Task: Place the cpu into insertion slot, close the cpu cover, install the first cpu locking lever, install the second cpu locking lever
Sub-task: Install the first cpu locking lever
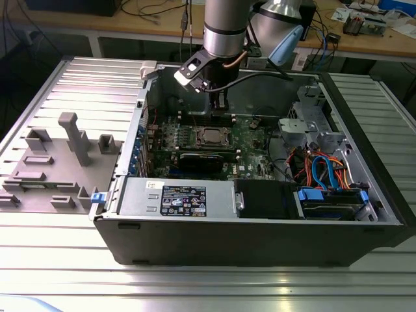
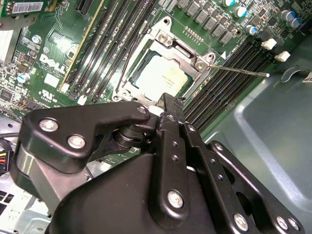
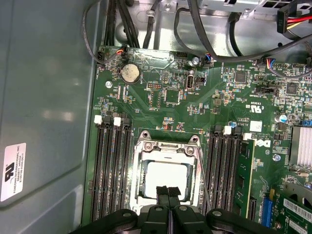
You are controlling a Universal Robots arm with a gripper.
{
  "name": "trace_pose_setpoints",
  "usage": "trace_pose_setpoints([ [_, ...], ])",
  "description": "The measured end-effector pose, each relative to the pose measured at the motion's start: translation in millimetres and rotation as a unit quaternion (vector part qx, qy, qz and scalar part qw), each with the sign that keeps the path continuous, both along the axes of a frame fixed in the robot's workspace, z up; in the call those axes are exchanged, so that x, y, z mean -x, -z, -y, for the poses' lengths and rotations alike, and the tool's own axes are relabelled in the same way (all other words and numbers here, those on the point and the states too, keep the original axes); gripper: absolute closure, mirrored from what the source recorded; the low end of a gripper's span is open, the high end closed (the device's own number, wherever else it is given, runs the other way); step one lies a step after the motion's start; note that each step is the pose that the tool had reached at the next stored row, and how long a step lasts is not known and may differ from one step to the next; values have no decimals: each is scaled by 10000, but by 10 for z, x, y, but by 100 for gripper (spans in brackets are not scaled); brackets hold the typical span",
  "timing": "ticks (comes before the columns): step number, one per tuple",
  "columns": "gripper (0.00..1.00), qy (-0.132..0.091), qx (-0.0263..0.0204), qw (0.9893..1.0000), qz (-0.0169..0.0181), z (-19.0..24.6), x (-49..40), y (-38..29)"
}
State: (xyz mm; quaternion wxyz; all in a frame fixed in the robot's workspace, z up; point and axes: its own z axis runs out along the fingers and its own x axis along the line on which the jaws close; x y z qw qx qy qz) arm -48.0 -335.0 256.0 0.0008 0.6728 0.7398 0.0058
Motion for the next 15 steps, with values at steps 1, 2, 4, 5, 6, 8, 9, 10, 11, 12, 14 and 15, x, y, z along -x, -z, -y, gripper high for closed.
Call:
trace_pose_setpoints([
  [1,89,-2,0,10000,0,0,0,0],
  [2,89,-8,0,10000,0,0,0,0],
  [4,89,-30,0,10000,0,0,0,0],
  [5,89,-43,0,10000,0,0,0,0],
  [6,89,-59,0,10000,0,0,0,0],
  [8,89,-99,0,10000,0,0,0,0],
  [9,89,-122,0,9999,0,0,0,0],
  [10,89,-144,0,9999,0,0,0,0],
  [11,89,-150,0,9999,0,0,0,0],
  [12,89,-151,0,9999,0,0,0,0],
  [14,89,-152,0,9999,0,0,0,0],
  [15,89,-153,0,9999,0,0,0,0],
])
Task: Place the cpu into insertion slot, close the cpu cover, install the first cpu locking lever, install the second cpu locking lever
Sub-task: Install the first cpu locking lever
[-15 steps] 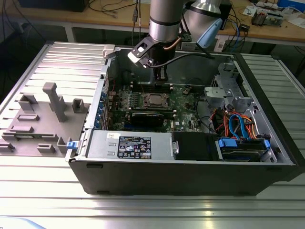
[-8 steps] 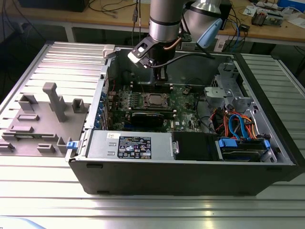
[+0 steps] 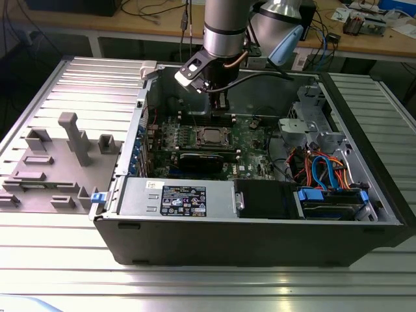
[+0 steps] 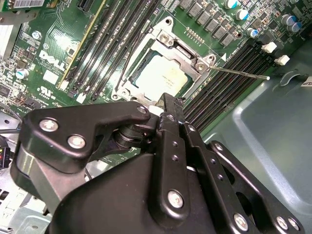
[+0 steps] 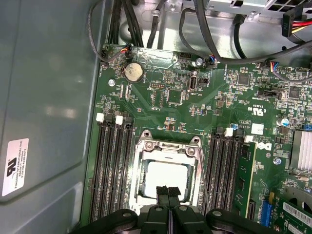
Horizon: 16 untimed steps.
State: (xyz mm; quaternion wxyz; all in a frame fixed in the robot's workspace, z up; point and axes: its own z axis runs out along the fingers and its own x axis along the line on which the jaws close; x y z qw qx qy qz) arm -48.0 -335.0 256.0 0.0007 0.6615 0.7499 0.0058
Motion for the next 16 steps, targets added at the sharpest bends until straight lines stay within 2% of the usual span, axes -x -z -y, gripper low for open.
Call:
trace_pose_setpoints([
  [16,89,-61,0,10000,0,0,0,0],
])
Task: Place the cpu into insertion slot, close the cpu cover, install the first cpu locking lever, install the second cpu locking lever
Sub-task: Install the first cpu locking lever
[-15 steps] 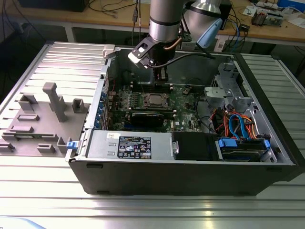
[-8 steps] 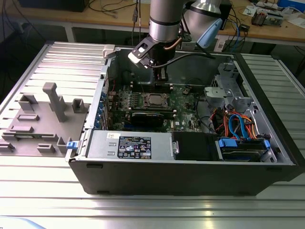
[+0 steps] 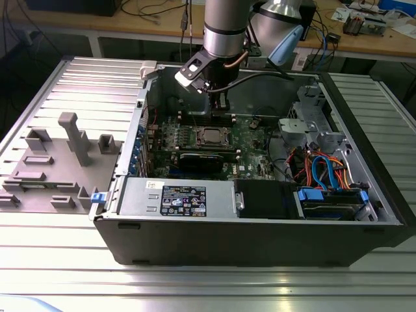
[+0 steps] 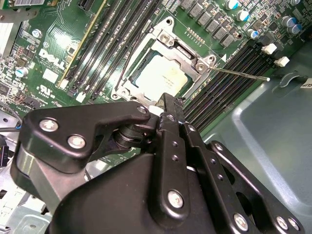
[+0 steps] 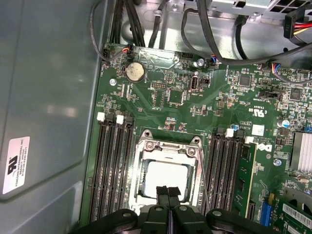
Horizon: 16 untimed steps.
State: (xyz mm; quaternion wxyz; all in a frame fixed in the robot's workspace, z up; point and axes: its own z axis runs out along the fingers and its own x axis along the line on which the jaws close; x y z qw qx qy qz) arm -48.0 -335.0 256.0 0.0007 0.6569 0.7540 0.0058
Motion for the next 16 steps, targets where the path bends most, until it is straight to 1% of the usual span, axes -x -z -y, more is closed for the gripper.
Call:
trace_pose_setpoints([
  [11,89,-5,0,10000,0,0,0,0],
  [16,89,-115,0,9999,0,0,0,0],
])
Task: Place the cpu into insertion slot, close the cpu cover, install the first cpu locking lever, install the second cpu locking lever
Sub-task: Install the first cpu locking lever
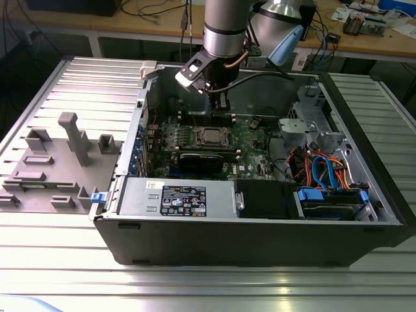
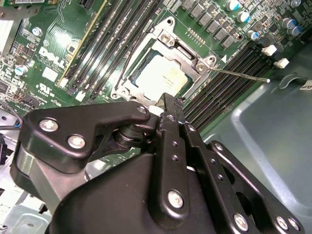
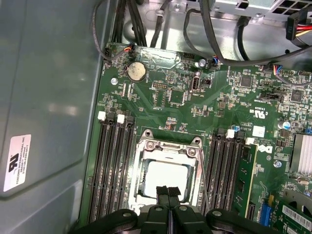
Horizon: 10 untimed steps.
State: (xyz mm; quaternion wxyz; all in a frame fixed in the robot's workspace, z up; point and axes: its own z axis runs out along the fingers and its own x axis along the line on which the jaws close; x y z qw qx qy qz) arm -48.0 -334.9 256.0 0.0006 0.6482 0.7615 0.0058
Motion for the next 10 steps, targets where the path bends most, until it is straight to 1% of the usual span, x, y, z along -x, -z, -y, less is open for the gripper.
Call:
trace_pose_setpoints([
  [7,89,-168,0,9999,0,0,0,0],
  [10,89,-309,0,9995,0,0,2,0],
])
